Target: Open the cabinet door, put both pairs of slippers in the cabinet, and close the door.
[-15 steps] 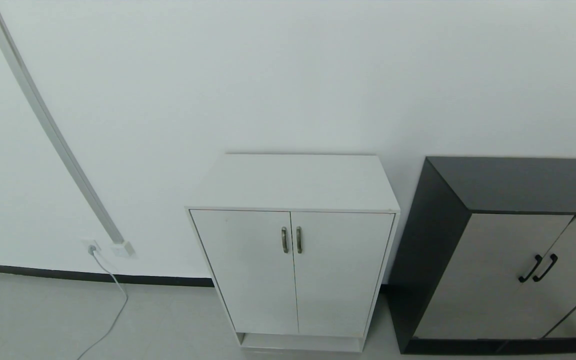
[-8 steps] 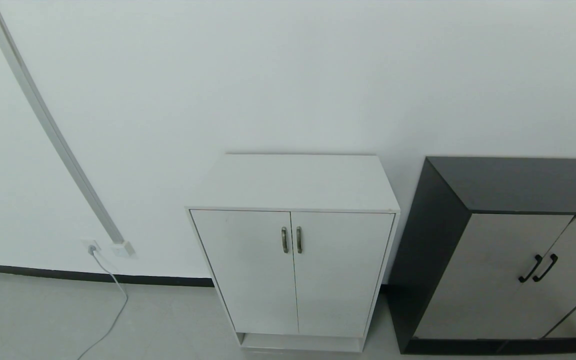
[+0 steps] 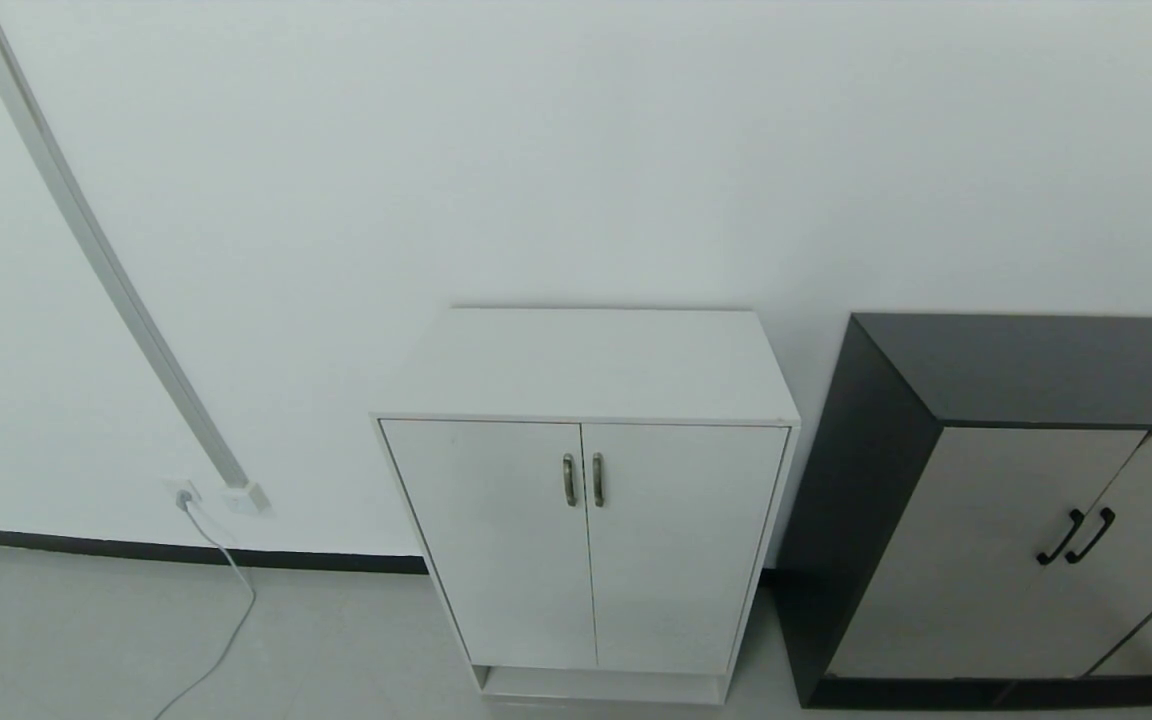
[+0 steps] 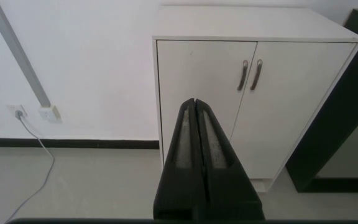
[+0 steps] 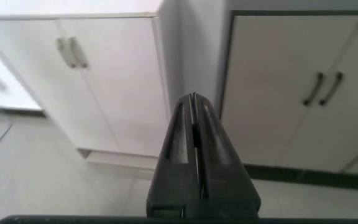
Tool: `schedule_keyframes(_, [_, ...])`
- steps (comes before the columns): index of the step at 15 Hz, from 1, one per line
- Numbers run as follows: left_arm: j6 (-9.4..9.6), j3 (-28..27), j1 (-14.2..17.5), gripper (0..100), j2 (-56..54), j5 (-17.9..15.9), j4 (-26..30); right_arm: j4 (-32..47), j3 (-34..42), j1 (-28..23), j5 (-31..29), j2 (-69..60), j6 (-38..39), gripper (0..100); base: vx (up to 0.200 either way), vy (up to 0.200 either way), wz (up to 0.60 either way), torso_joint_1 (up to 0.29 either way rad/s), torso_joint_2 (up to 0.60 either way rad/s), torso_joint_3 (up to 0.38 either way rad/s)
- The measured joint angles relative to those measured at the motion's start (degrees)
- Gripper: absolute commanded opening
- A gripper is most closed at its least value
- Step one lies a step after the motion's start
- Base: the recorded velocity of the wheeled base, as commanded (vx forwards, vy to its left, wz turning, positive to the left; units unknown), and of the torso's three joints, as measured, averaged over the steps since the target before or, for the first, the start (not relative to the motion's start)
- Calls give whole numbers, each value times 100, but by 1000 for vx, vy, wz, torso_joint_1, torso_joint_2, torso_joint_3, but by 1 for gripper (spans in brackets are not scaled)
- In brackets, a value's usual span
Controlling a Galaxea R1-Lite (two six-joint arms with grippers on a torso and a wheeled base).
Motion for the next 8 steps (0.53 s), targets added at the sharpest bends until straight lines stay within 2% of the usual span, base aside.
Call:
schedule_keyframes(4, [5, 0, 2, 0, 0, -2, 0, 0, 0, -173, -230, -12, 16, 0, 0, 0, 0, 0, 0, 0])
schedule_keyframes(8, [10, 0, -2, 0, 0, 0, 0, 0, -10, -647, -233, -380, -23, 0, 0, 0, 0, 0, 0, 0])
